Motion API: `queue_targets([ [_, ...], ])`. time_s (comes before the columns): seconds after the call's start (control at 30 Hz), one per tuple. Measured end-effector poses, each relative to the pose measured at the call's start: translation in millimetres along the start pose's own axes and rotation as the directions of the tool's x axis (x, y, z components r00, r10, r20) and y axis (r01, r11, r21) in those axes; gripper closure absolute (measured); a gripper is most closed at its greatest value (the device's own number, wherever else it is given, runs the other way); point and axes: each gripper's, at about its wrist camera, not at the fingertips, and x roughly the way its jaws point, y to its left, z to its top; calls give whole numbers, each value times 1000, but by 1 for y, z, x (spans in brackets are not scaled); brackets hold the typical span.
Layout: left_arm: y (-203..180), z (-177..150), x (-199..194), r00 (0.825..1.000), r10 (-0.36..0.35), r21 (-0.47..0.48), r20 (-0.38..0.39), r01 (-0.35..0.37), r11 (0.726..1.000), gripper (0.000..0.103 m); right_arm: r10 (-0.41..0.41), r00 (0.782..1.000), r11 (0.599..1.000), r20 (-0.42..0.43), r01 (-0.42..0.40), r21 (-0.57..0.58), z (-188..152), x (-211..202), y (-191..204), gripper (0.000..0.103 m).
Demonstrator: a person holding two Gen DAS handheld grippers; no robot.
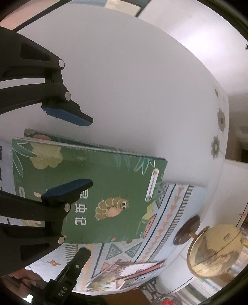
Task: Organize books
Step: 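Open the right tool and pull it back from the green book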
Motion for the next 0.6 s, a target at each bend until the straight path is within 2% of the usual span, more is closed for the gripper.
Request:
queue_targets([
  [0.13,-4,0,-7,1000,-1,-28,9,1,1000,48,3,1000,1000,6,-4,30,-3,-15,-16,83],
  [0.27,-29,5,-13,1000,3,2,27,-3,1000,47,-2,1000,1000,12,2,29,-3,-32,-31,83],
  [0.47,-98,20,-10,999,-43,86,15,42,995,45,-18,992,1000,123,15,25,13,-94,-65,83],
  [0.6,-165,34,-10,994,-105,173,16,101,980,45,-59,972,998,226,50,45,36,-158,-105,83],
])
